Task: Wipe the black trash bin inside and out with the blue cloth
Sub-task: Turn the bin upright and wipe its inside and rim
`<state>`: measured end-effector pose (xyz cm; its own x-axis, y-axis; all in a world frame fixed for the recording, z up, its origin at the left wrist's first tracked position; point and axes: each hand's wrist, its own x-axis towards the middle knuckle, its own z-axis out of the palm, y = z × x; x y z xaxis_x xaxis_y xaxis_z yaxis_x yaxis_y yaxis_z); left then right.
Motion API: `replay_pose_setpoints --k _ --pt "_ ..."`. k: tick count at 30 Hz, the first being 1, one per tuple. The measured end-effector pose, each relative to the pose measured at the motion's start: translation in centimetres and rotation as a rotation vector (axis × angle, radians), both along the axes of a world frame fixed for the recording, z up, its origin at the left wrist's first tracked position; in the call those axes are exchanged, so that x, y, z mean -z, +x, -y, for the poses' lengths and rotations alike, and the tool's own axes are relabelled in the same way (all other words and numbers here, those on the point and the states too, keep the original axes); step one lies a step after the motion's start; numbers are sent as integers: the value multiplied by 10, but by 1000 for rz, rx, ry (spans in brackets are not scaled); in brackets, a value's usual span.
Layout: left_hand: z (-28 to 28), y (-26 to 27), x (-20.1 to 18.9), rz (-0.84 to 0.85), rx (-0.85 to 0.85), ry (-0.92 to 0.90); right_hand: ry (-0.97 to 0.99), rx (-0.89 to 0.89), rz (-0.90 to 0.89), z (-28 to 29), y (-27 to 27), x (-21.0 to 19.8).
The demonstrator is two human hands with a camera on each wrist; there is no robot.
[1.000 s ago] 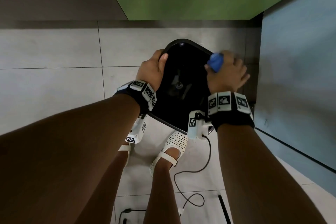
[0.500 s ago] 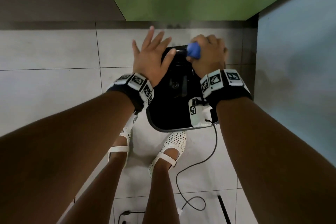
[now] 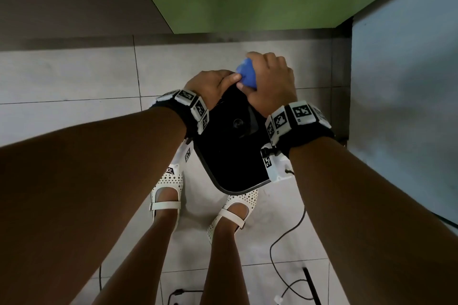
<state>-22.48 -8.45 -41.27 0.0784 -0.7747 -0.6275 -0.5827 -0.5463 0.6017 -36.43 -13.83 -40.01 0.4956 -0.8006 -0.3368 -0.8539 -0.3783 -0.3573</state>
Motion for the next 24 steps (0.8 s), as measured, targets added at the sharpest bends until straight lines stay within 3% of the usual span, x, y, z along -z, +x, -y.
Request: replay_pose_setpoints --k 5,10,14,20,24 --pt "-2 -2 0 49 -37 5 180 459 272 -5 -25 -3" --pt "-1 -1 0 58 -11 24 122 658 206 -3 -18 -3" --pt "-3 -3 -2 55 -3 26 102 646 278 8 -15 0" --pt "-9 -13 -3 97 -15 -2 -99 398 105 4 15 5" --pt "-11 -17 -3 138 -19 18 -113 363 17 3 17 5"
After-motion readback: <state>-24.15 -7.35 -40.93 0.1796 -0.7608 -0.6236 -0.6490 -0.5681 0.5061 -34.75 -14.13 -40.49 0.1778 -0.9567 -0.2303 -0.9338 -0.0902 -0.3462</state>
